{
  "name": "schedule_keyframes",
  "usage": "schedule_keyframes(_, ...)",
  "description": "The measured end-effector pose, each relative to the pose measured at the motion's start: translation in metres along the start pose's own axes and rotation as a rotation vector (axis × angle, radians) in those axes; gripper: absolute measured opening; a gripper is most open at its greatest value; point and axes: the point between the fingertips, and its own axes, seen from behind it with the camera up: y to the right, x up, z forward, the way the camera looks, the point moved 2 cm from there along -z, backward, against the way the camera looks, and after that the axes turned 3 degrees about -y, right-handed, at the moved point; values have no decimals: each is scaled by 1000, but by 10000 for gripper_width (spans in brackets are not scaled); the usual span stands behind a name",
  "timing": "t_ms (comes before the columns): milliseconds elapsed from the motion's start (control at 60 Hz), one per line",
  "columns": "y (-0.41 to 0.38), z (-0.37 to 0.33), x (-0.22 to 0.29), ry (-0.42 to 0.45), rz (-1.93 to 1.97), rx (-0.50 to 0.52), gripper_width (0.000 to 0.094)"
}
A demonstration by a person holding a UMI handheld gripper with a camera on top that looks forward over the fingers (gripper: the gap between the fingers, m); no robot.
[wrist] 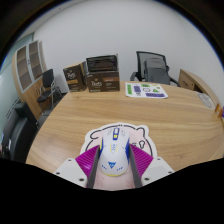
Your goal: Arrange mouse
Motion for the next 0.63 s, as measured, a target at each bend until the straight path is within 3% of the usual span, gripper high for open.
schedule_keyframes(67,-1,-4,-3,-23,15,-6,645)
schedule_keyframes(133,-6,-17,-2,-7,15,1,850)
schedule_keyframes(400,-29,-138,-21,83,86,59,838)
schedule_keyframes(633,-10,-283,-95,153,108,85,834)
